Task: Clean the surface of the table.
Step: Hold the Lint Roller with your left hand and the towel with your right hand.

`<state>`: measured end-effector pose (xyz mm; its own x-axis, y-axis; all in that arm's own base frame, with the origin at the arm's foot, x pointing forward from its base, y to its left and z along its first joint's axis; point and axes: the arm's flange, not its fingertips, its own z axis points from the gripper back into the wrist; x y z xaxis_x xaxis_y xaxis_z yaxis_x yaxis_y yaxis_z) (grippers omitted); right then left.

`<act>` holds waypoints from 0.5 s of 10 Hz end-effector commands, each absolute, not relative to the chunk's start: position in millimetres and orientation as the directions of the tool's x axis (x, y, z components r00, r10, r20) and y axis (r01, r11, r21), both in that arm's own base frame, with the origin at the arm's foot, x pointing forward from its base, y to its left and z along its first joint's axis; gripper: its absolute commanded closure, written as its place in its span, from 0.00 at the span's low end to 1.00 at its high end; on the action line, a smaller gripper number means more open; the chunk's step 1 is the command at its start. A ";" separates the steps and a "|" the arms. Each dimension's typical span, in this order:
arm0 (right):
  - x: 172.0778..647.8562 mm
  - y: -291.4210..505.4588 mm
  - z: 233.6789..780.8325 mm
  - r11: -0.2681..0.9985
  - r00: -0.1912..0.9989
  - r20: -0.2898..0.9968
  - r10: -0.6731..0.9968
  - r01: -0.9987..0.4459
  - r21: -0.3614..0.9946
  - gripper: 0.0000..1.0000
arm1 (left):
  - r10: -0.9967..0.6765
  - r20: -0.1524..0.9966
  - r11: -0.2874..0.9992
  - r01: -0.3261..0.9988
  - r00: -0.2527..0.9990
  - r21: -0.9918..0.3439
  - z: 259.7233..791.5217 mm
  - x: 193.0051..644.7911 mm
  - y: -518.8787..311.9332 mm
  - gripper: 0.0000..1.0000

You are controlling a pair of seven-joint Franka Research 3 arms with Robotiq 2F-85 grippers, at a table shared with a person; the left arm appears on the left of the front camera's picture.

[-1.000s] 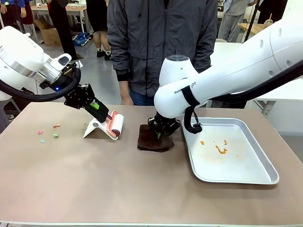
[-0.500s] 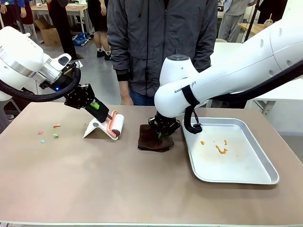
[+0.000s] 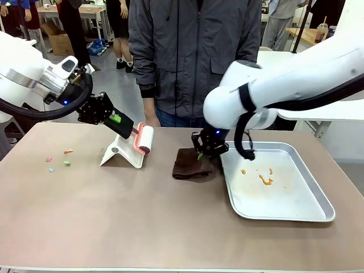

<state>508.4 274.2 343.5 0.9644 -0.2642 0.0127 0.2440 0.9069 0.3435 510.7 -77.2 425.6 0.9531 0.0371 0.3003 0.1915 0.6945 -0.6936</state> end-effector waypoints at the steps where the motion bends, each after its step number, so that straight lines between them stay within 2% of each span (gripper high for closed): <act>1: 474.1 218.3 365.0 0.725 0.970 -0.040 -0.240 0.206 0.657 1.00 | 0.092 0.369 0.584 0.250 0.925 -0.772 435.3 485.3 -64.7 1.00; 3: 454.2 191.2 377.4 0.495 0.979 -0.060 -0.193 0.150 0.856 1.00 | 0.102 0.374 0.465 0.288 0.922 -0.837 449.5 470.5 -48.2 1.00; 5: 427.8 164.7 392.7 0.296 0.994 -0.027 -0.110 0.059 0.953 1.00 | 0.035 0.317 0.361 0.284 0.948 -0.888 463.3 450.1 -20.6 1.00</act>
<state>513.5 219.7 446.2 0.9761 -0.2174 0.0031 0.1063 0.4898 0.8653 461.5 -38.5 464.3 0.9387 0.0793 0.3355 0.2727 0.4245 -0.8634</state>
